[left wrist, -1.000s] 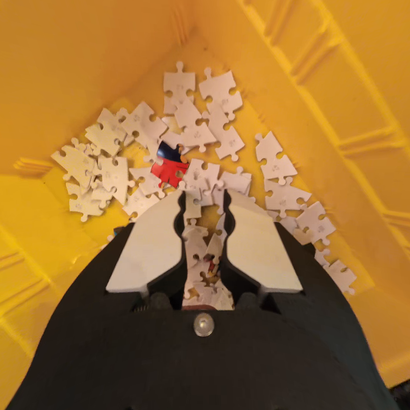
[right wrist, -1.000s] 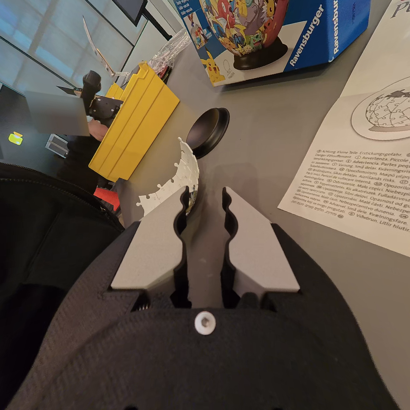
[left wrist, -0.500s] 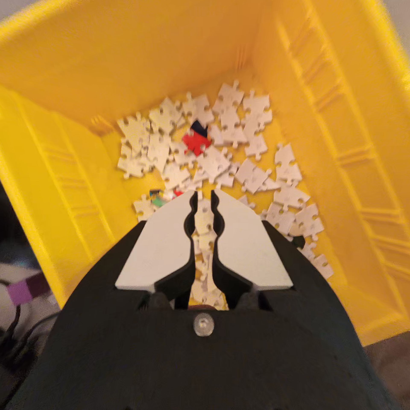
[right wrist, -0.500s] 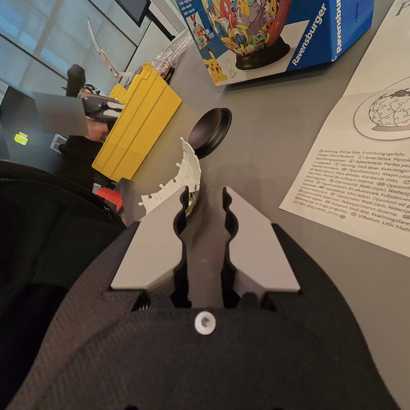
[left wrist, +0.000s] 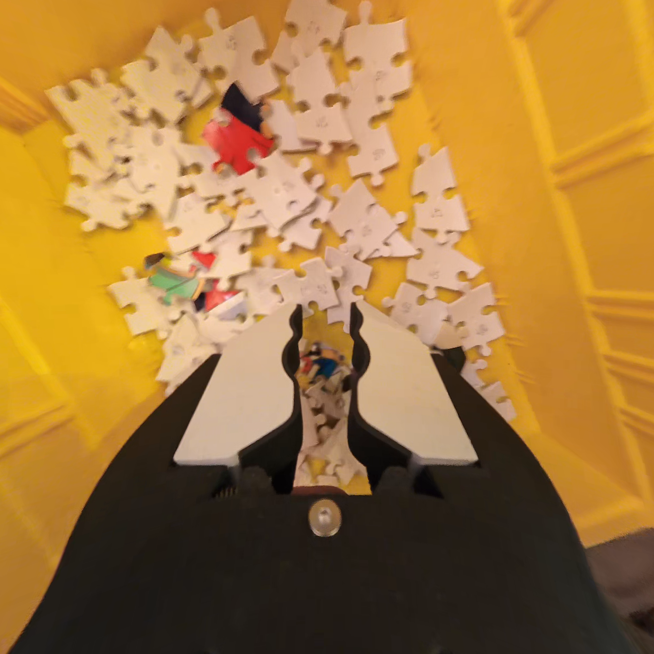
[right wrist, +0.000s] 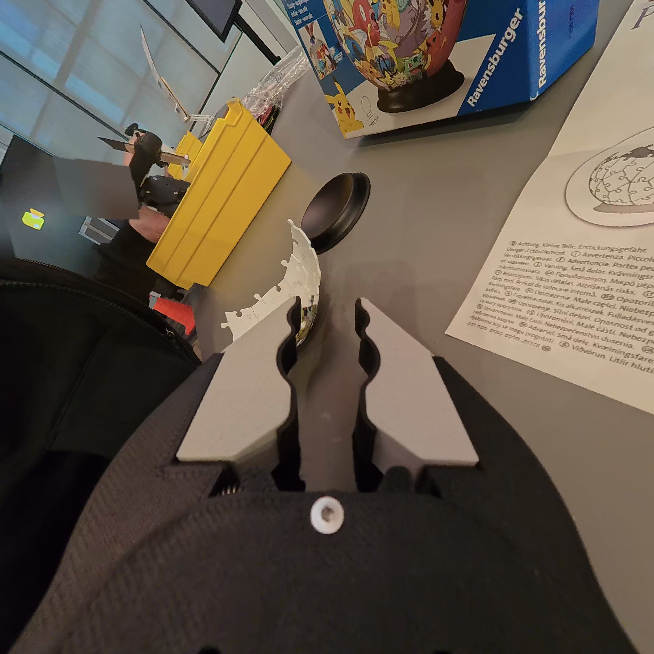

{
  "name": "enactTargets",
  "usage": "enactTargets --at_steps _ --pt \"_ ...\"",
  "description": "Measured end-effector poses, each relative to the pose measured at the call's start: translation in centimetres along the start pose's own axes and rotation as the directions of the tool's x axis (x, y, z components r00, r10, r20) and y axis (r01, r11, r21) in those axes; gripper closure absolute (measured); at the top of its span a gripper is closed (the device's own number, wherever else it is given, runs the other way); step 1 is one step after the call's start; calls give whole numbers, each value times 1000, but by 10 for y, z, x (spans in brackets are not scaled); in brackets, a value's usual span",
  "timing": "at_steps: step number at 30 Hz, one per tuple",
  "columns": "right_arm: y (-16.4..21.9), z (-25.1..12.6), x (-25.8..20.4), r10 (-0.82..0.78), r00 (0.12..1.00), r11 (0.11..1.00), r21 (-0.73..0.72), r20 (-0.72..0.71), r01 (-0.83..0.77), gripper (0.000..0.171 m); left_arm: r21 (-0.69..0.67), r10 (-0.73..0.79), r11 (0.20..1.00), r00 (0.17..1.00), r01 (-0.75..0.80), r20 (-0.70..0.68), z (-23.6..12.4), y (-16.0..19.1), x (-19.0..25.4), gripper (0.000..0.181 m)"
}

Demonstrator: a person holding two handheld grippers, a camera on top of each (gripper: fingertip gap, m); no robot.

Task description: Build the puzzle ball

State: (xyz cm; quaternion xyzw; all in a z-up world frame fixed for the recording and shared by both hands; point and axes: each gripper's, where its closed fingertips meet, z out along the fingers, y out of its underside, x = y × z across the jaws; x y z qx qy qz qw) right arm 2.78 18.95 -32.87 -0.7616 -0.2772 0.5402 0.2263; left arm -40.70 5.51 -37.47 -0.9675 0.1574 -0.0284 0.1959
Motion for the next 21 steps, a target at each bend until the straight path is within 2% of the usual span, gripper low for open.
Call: enactTargets --at_steps 2,3,6,8,12,14,16,18,19,21 --pt "0 0 0 1 1000 1000 0 2 -1 142 15 63 998 997 -63 -50 1 -3 17 161" --pt "0 0 0 1 1000 1000 1 2 -1 142 16 89 996 995 -88 -34 -1 -3 17 155" --pt "0 0 0 1 1000 1000 1 5 -1 142 73 -20 997 999 17 50 -15 -6 -8 153" --pt "0 0 -1 1 1000 1000 0 7 -1 142 67 -83 995 988 74 133 -18 0 -31 146" --pt "-1 0 -1 -2 1000 1000 1 7 2 142 36 -94 995 985 89 142 -6 6 -37 138" --pt "-1 0 -1 -4 1000 1000 3 6 4 142 35 -72 997 987 67 141 -2 4 -35 142" --pt "-1 0 -1 -3 1000 1000 3 6 3 142 31 -60 998 994 57 93 -2 3 -26 158" --pt "-1 0 -1 -2 1000 1000 3 7 2 142 5 -43 999 998 43 50 1 6 -16 166" --pt "-1 0 -1 -2 1000 1000 3 7 2 142 4 -13 1000 998 13 62 -1 6 -14 166" --pt "-1 0 -1 -2 1000 1000 2 9 2 142 41 -27 999 985 20 173 -9 0 -31 158"
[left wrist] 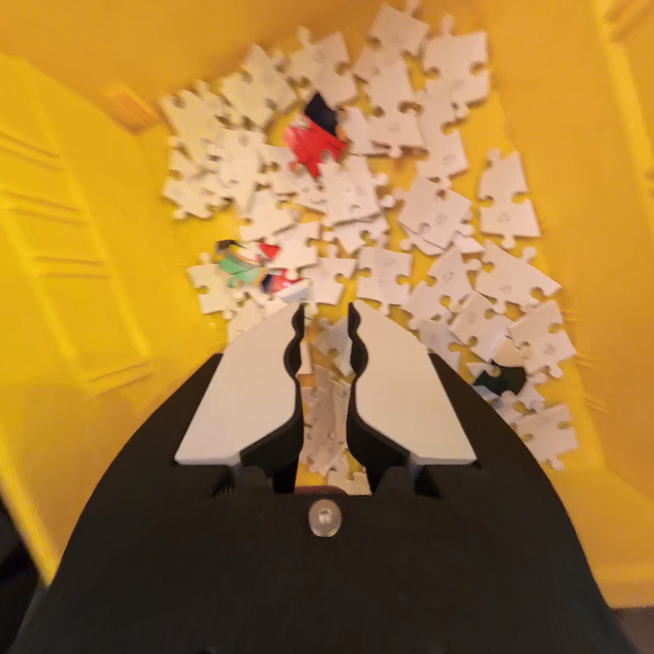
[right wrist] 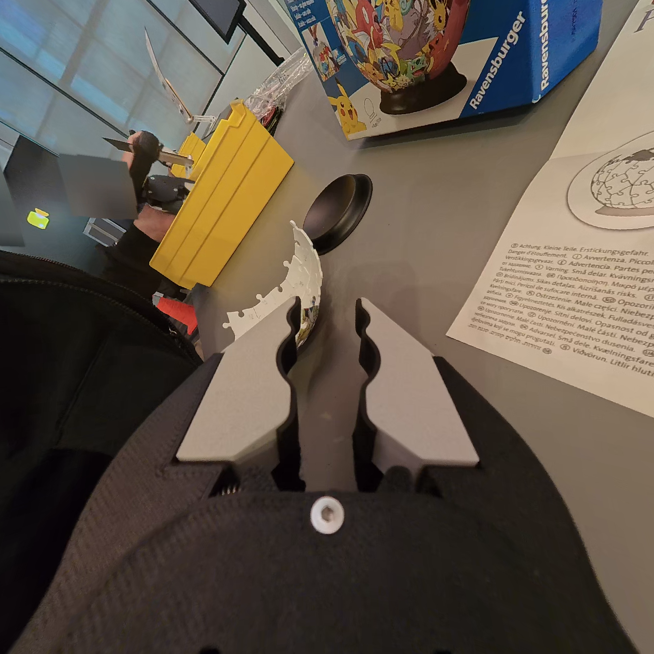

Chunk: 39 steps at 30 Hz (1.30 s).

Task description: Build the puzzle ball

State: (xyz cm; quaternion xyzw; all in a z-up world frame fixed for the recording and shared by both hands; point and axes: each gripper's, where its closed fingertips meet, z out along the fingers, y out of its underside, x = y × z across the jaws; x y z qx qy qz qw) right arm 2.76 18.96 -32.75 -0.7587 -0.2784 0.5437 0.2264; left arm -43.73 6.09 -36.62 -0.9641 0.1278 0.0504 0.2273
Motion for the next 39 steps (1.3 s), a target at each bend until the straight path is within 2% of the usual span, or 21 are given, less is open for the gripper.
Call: enactTargets --at_steps 2,4,6,8,14,17,20,22,23,26,28,34,36,39 --pt "0 0 0 0 1000 1000 1 2 0 142 22 -52 998 998 51 39 -2 -4 -13 139" --pt "0 0 0 -1 1000 1000 1 3 1 142 -34 -90 995 996 90 5 6 5 -14 138" --pt "0 0 -1 -2 1000 1000 3 4 2 141 -22 -129 991 991 128 -20 10 3 -14 141" --pt "0 0 -1 -2 1000 1000 4 4 2 142 -11 -114 993 993 114 -30 13 0 -11 154" --pt "-1 -1 -1 0 1000 1000 5 9 0 141 20 -51 998 999 51 10 12 -5 -8 154" --pt "-1 -1 -1 0 1000 1000 7 12 0 141 89 -96 991 994 100 -51 4 -13 0 154" --pt "-1 -1 -2 0 1000 1000 8 15 0 141 241 -143 952 972 187 -189 -15 -34 12 154" --pt "-1 -1 -2 1 1000 1000 8 16 -1 141 345 -180 893 932 289 -314 -33 -50 18 154" --pt "-1 -1 -2 -1 1000 1000 8 16 1 141 422 -180 833 897 357 -405 -48 -62 22 154" --pt "-1 -1 -1 -2 1000 1000 6 15 2 141 544 -107 568 711 617 -695 -105 -91 22 154" --pt "-1 -1 -2 -4 1000 1000 7 14 4 141 524 -22 414 583 745 -812 -136 -98 15 154" --pt "-1 -1 -2 -5 1000 1000 7 18 5 141 458 144 273 434 846 -889 -170 -95 9 154" --pt "-1 -1 -2 -6 1000 1000 7 20 6 141 444 161 243 416 862 -895 -175 -95 6 154" --pt "-1 -2 -3 -5 1000 1000 7 23 5 140 447 186 246 411 860 -893 -180 -96 9 154"
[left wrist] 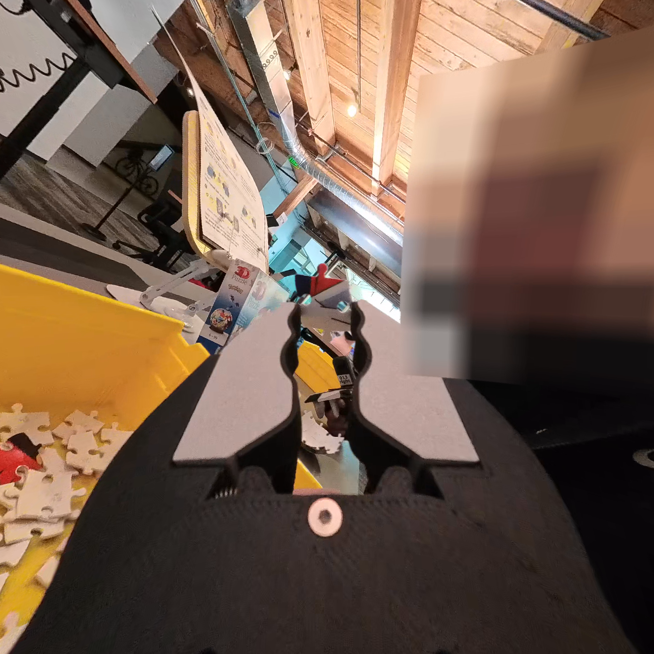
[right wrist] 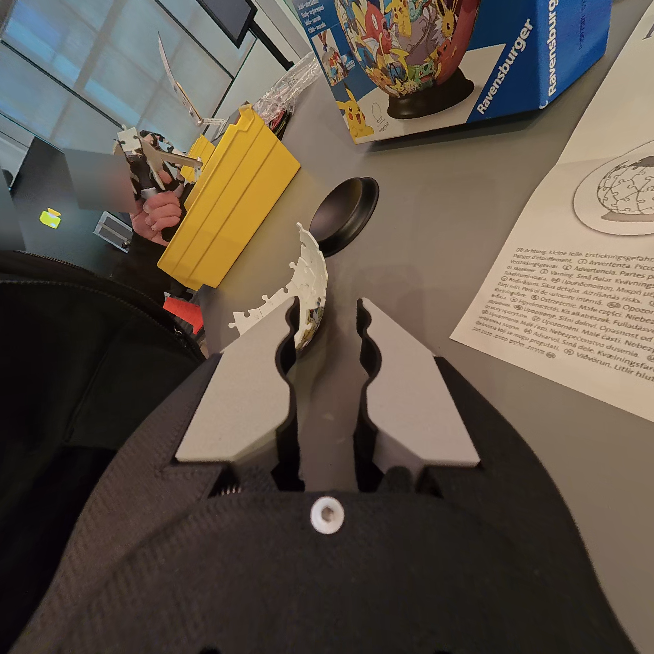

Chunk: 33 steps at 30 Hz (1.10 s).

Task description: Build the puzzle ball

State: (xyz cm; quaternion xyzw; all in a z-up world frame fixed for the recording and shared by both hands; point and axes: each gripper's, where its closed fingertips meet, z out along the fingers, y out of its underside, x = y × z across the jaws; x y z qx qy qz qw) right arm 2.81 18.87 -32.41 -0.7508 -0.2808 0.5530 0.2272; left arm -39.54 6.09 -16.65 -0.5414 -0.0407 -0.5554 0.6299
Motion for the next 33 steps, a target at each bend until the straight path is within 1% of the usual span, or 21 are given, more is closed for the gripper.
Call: enactTargets --at_steps 3,5,6,8,9,10,12,14,16,18,20,21,22,23,24,25,27,29,30,32,33 --pt "0 0 0 1 1000 1000 1 3 -1 140 -29 9 1000 1000 -9 14 1 4 -1 154" --pt "0 0 -1 0 1000 1000 1 4 0 140 -134 66 990 991 -49 119 1 18 -15 154" --pt "0 0 -1 0 1000 1000 1 4 0 140 -225 114 972 971 -66 208 -1 29 -28 154" --pt "0 0 -1 0 1000 1000 0 5 0 140 -439 261 893 908 -98 328 -9 56 -50 154" --pt "0 0 -1 0 1000 1000 0 5 0 140 -523 313 847 884 -93 348 -13 68 -57 154" --pt "0 0 0 0 1000 1000 -1 5 0 140 -570 332 819 867 -70 371 -17 77 -63 146" --pt "0 0 0 0 1000 1000 -2 4 0 140 -592 353 805 836 -43 420 -24 80 -73 143" --pt "0 0 0 0 1000 1000 -2 3 0 140 -633 428 774 755 -22 497 -39 77 -92 143" --pt "1 0 0 0 1000 1000 -4 2 0 140 -687 536 726 647 -26 543 -50 70 -111 144" --pt "1 1 0 0 1000 1000 -4 1 0 140 -801 690 599 505 4 518 -66 68 -132 142" --pt "1 1 0 -1 1000 1000 -4 1 1 140 -895 816 441 383 71 433 -82 70 -152 142" --pt "0 0 0 -1 1000 1000 -4 1 1 140 -924 860 368 339 106 382 -88 70 -161 141" --pt "0 0 0 -2 1000 1000 -3 1 2 140 -934 877 331 323 132 356 -91 72 -168 139" --pt "0 0 0 -2 1000 1000 -2 1 2 140 -935 880 317 317 162 353 -94 74 -176 139" --pt "0 0 0 -2 1000 1000 -2 2 2 140 -931 869 318 337 180 362 -93 78 -179 141" --pt "0 0 0 -2 1000 1000 -1 2 2 140 -919 855 343 340 192 391 -91 77 -181 139" --pt "0 0 0 0 1000 1000 1 4 0 140 -910 854 352 322 218 408 -94 74 -184 139" --pt "0 0 -1 1 1000 1000 2 7 -1 140 -888 816 394 354 239 457 -93 78 -182 152" --pt "0 0 -1 2 1000 1000 2 9 -2 140 -886 814 404 352 228 462 -92 78 -184 155" --pt "-1 0 -1 1 1000 1000 4 12 -1 140 -891 821 401 347 214 453 -92 79 -183 159" --pt "-1 -1 -1 1 1000 1000 5 13 -1 140 -892 818 400 358 210 451 -90 81 -181 169"
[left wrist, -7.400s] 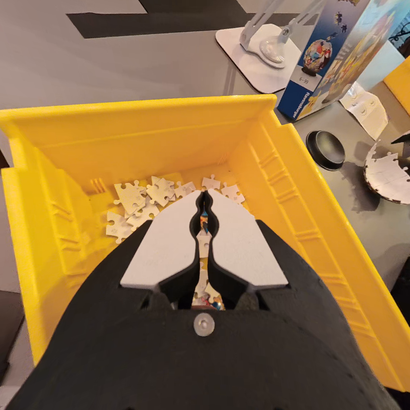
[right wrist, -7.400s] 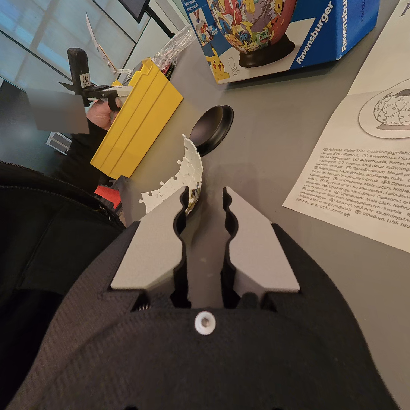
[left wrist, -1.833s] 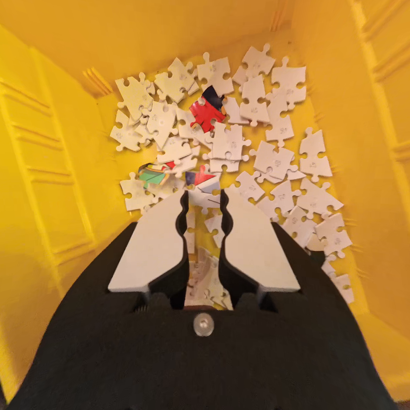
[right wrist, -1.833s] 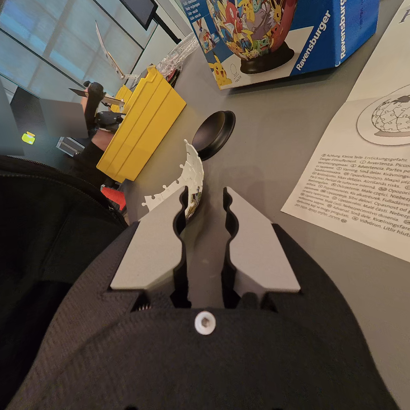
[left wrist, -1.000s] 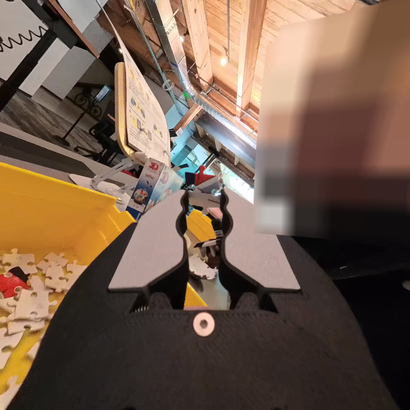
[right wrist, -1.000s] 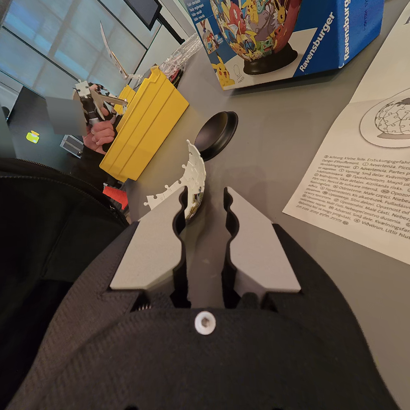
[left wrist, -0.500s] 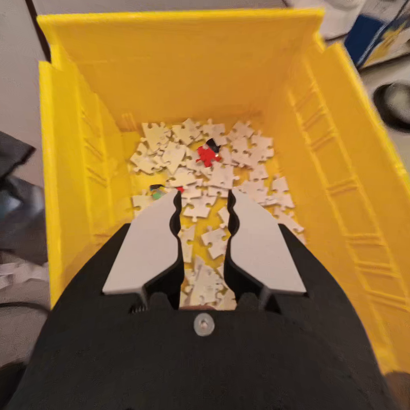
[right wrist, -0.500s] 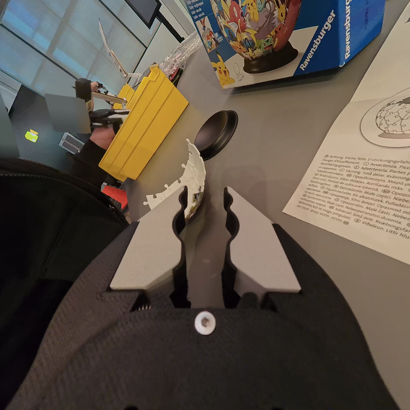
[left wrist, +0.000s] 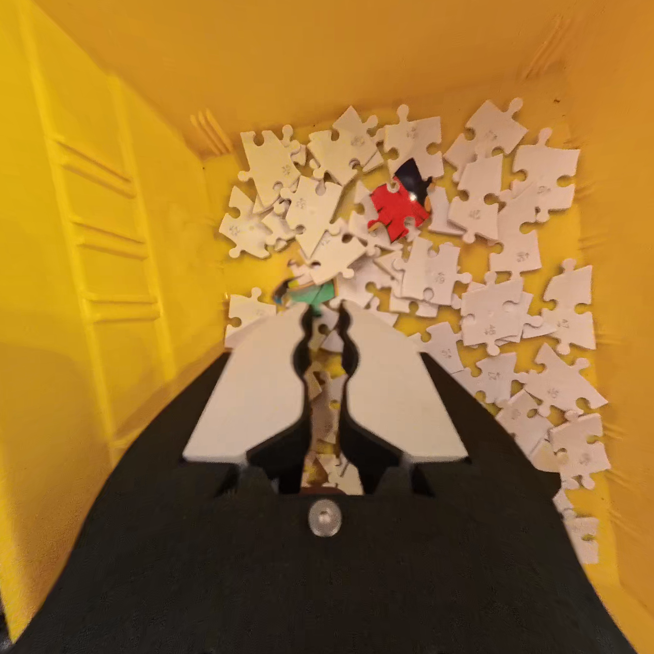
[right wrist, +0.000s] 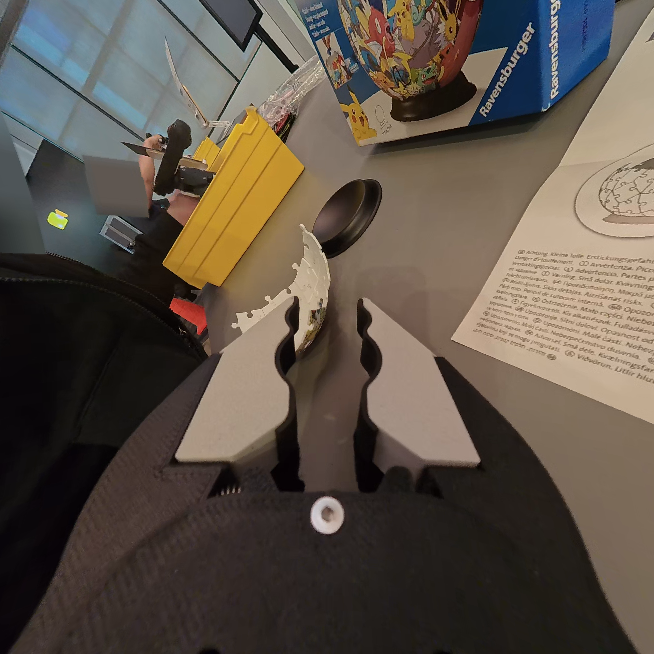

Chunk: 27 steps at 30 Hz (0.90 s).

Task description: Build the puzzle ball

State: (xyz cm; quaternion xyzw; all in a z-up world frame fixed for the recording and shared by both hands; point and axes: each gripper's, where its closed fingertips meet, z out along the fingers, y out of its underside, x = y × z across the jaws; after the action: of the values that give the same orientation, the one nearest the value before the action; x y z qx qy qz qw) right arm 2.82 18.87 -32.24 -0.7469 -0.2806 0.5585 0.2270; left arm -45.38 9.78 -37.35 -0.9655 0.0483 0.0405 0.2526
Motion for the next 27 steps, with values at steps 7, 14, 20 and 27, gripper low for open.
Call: enactTargets --at_steps 7,14,20,27 --pt "-1 -1 -1 -3 1000 1000 3 7 3 140 35 -7 999 1000 6 26 -10 1 -2 168" --pt "0 0 -2 -5 1000 1000 -1 9 5 140 -1 22 1000 999 -22 38 0 4 -5 143" --pt "0 -1 -2 -3 1000 1000 1 11 3 139 11 -10 1000 1000 11 -8 9 -10 -8 144" --pt "-1 -1 -2 -2 1000 1000 4 15 2 139 20 24 1000 999 -24 34 10 -14 -15 164"
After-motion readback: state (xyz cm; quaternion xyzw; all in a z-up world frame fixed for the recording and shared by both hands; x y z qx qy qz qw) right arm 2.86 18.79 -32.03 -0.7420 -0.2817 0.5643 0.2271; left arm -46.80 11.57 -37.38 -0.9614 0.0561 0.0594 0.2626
